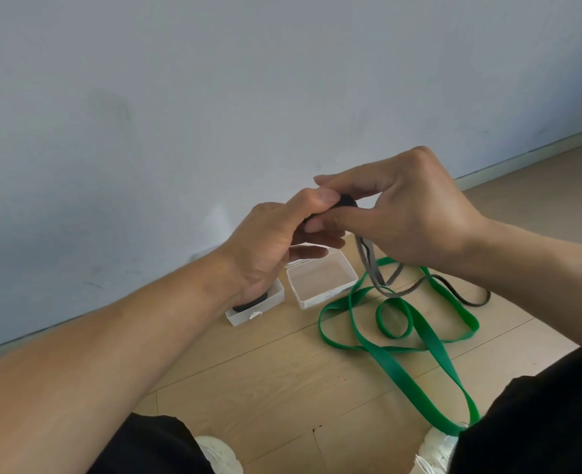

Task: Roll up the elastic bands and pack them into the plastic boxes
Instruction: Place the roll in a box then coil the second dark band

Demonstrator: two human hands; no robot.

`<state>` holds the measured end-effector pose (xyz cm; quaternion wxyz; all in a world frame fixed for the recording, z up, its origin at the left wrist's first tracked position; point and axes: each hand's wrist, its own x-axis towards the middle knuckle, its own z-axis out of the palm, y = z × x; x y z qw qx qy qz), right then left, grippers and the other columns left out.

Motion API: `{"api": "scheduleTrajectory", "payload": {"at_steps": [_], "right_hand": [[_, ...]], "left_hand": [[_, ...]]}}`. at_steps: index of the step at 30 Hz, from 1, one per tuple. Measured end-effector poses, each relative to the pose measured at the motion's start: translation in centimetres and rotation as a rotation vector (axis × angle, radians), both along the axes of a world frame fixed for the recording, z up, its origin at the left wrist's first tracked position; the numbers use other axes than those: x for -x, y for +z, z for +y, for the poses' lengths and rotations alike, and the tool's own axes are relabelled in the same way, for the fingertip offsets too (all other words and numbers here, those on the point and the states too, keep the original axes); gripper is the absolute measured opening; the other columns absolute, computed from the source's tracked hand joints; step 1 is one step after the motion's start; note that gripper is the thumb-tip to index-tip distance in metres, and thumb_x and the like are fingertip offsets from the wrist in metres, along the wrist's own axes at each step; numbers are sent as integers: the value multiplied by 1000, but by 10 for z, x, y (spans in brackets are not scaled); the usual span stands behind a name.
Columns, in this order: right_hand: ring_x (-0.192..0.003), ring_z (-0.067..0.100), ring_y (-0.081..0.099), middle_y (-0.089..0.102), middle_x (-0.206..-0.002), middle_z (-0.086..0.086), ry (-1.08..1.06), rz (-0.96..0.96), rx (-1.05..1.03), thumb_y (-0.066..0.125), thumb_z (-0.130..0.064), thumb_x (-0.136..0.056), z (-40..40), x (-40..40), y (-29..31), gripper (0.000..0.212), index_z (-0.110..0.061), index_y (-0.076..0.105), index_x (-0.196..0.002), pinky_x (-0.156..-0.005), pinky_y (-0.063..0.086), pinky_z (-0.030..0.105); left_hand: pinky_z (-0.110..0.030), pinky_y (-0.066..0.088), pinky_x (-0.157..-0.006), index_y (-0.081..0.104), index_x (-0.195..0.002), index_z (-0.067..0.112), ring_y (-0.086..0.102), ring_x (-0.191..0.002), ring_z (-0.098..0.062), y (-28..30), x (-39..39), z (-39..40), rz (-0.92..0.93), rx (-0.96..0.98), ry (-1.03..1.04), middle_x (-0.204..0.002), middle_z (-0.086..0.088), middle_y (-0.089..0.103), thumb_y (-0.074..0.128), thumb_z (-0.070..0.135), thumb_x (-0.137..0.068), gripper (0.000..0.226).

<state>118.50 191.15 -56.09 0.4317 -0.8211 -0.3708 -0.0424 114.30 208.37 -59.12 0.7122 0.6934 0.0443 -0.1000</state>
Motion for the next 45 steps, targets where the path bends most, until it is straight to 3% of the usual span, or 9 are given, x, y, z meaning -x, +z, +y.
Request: {"api": "scheduleTrajectory", "payload": {"at_steps": [7,14,17,20,24,30,35,41,45], "right_hand": [[-83,-4,72,79,-87,-13,68,211,-112,82,-34,-79,2,4,0,15,-28,78,-93,-74,50,9],[-61,9,67,76,-68,-6,55,35,-17,80,-30,-85,-4,-2,-2,7,-25,82,-89,-59,51,26],[-84,32,75,75,-70,7,67,-198,180,70,-29,-87,-8,-9,-5,16,-18,80,-84,-62,55,41],[-107,18,74,79,-78,2,108,-370,216,68,-27,-81,-5,-4,-8,16,-21,83,-84,-63,59,41],[-109,10,72,81,-86,-2,86,-338,95,73,-24,-76,-4,-3,-9,18,-24,84,-89,-73,61,40],[-95,-9,70,72,-84,-33,191,100,-62,80,-41,-77,-4,-2,-8,35,-39,72,-111,-83,53,16],[-102,1,72,78,-105,-16,195,175,-220,75,-35,-81,-2,5,-6,30,-32,72,-111,-89,54,19],[-89,0,73,78,-88,-21,77,51,-138,77,-31,-87,-3,5,-8,16,-32,77,-103,-79,55,19],[-98,16,75,79,-85,-4,13,-143,50,69,-32,-89,-7,-1,-14,15,-28,81,-99,-73,58,39]], "left_hand": [[-28,54,-77,70,-108,13,71,-79,-15,2,-1,0,35,215,-67,-90,-1,72,66,52,-68,56],[-40,58,-87,76,-112,18,71,-93,-24,4,1,5,148,249,-239,-102,-8,71,58,48,-85,43],[-43,60,-89,80,-109,18,72,-94,-20,4,4,5,132,8,-186,-103,-5,73,73,53,-71,51],[-38,60,-86,83,-92,22,74,-88,-16,0,9,-3,49,-124,-110,-96,0,79,78,56,-60,47],[-31,56,-87,84,-84,27,75,-87,-16,-2,9,-5,-9,-66,-159,-94,0,80,74,49,-64,31],[-36,52,-87,73,-108,12,72,-84,-21,-1,4,1,-3,231,-199,-104,-13,67,66,42,-72,47],[-38,56,-87,70,-110,8,71,-85,-23,-2,0,3,4,440,-299,-99,-9,69,85,47,-59,65],[-45,53,-95,64,-122,9,69,-95,-27,-1,0,3,83,447,-330,-105,-10,69,77,39,-68,63],[-49,56,-97,73,-117,17,68,-104,-26,0,6,2,154,212,-300,-112,-8,69,86,52,-64,65]]}}
